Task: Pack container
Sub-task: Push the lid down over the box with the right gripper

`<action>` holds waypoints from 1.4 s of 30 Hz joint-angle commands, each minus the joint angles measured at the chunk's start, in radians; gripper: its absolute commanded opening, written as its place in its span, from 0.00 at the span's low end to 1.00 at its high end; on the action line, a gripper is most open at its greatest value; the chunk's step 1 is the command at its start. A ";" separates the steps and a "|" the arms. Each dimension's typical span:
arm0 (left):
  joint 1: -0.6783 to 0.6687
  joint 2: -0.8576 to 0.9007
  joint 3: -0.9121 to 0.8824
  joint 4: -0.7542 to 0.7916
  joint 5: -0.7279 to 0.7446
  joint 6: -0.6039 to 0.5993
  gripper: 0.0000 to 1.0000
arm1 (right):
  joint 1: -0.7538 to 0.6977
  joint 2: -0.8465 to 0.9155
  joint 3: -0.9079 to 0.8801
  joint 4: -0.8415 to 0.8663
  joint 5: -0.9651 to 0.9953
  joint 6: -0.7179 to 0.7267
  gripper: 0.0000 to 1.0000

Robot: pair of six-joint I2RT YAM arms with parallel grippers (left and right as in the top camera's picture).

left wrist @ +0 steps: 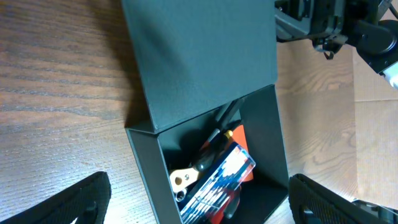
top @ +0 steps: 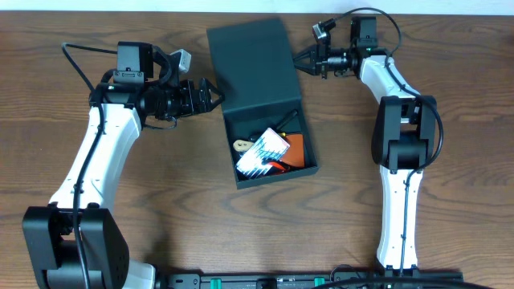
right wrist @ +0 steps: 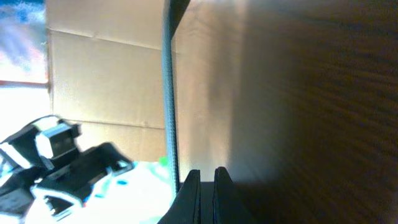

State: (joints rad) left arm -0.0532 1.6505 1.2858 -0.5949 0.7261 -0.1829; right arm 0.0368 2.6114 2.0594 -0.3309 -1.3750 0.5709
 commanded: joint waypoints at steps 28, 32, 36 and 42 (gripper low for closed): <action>0.131 0.003 0.006 -0.002 -0.057 -0.078 0.85 | 0.015 -0.122 0.005 0.113 -0.186 0.255 0.01; 0.131 0.003 0.006 -0.002 -0.057 -0.078 0.85 | 0.021 -0.153 0.005 0.085 -0.186 0.255 0.01; 0.132 0.003 0.006 -0.001 -0.057 -0.078 0.85 | 0.026 -0.182 0.005 0.064 -0.185 0.254 0.01; 0.132 0.011 0.006 0.006 -0.056 -0.078 0.85 | 0.042 -0.240 0.005 -0.020 -0.186 0.213 0.01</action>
State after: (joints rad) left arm 0.0769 1.6505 1.2858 -0.5919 0.6735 -0.2588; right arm 0.0563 2.4344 2.0594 -0.3275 -1.5265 0.8150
